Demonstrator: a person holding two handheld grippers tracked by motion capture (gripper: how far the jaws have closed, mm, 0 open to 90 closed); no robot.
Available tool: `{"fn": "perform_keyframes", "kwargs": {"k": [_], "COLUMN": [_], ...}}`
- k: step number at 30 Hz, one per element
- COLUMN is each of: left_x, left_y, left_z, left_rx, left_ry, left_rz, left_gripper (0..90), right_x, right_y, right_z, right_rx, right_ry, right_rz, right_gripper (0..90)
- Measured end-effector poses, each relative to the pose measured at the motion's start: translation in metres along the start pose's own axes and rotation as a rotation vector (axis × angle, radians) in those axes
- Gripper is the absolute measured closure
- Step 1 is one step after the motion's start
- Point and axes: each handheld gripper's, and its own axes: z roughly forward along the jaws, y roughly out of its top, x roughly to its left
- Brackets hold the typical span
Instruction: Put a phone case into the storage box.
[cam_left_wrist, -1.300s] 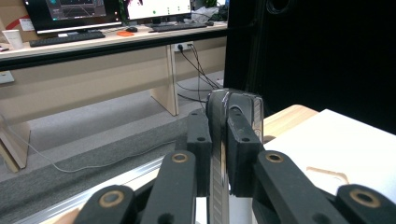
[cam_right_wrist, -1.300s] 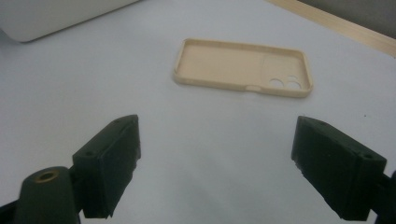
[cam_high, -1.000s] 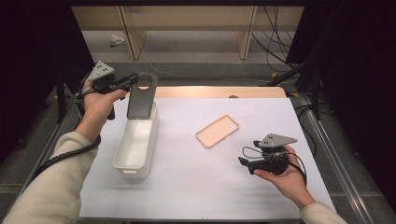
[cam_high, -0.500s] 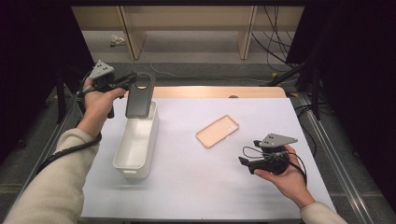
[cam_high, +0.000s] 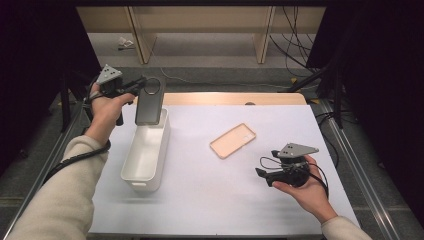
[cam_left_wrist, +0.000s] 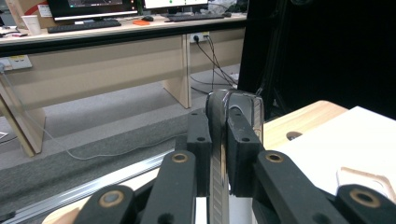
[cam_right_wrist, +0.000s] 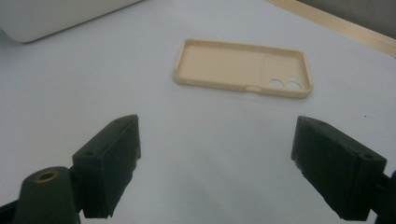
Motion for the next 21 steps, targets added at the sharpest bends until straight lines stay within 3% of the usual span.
{"fn": "perform_keyframes", "kwargs": {"k": [21], "left_x": [0.005], "left_y": [-0.02], "left_z": [0.014], "left_rx": [0.022], "left_ry": [-0.004], "left_rz": [-0.03], "left_gripper": [81.2], "right_x": [-0.001], "right_y": [0.0], "right_z": [0.0], "right_rx": [0.001], "right_ry": [0.005], "right_rz": [0.001], "right_gripper": [16.5]}}
